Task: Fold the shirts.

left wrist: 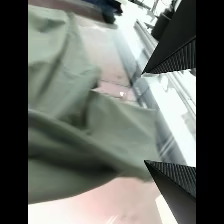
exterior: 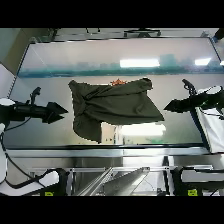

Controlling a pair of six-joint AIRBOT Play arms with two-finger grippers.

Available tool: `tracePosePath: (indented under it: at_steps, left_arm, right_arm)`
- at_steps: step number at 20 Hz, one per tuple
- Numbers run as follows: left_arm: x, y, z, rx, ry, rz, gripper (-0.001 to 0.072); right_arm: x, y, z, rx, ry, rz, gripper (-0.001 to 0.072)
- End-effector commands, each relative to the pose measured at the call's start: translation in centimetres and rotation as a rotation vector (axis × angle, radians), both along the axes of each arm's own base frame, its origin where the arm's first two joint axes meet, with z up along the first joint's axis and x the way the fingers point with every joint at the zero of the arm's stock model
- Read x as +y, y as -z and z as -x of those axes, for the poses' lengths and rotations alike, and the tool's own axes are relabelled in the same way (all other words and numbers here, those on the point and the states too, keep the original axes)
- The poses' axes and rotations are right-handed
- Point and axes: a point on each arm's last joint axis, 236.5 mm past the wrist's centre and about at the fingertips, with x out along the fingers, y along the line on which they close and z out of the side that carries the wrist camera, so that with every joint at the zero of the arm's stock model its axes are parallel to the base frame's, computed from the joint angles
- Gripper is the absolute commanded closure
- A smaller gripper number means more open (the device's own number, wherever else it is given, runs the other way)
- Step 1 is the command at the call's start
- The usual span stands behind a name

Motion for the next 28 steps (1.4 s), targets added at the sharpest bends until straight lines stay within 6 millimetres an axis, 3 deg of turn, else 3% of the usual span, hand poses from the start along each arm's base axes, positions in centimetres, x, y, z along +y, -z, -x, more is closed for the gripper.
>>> tracePosePath:
  at_steps: [1,7,10,14,19,22,25,27,28]
  left_arm:
    - [-0.9,0.8,3.3,-0.026,-0.024,-0.042,0.0141]
    - [-1.7,0.1,5.5,-0.100,-0.043,-0.088,0.0140]
    - [-0.3,1.2,5.7,-0.106,-0.044,-0.175,0.0140]
    - [-0.4,3.3,4.6,-0.084,-0.036,-0.179,0.0128]
    - [-4.4,7.3,2.0,-0.091,0.168,-0.202,0.0130]
    - [-6.2,7.9,0.1,-0.081,0.254,-0.187,0.0131]
    - [-6.5,7.5,0.0,-0.023,0.317,-0.137,0.0139]
    - [-6.2,7.3,0.4,0.010,0.328,-0.109,0.0385]
    - [-6.0,7.2,0.7,0.021,0.332,-0.100,0.0444]
  right_arm:
    - [0.5,2.3,1.5,0.081,-0.021,-0.031,0.0343]
    - [3.6,3.7,2.5,0.142,-0.088,-0.096,0.0343]
    - [5.3,3.9,2.4,0.142,-0.113,-0.126,0.0343]
    - [6.6,4.2,2.3,0.137,-0.131,-0.147,0.0343]
    - [6.9,4.0,2.1,0.131,-0.131,-0.160,0.0343]
    - [7.0,3.9,2.4,0.139,-0.137,-0.167,0.0343]
    - [7.0,3.7,2.6,0.146,-0.143,-0.173,0.0343]
    - [6.9,3.8,2.7,0.148,-0.147,-0.168,0.0344]
    - [6.9,3.9,2.7,0.149,-0.149,-0.165,0.0344]
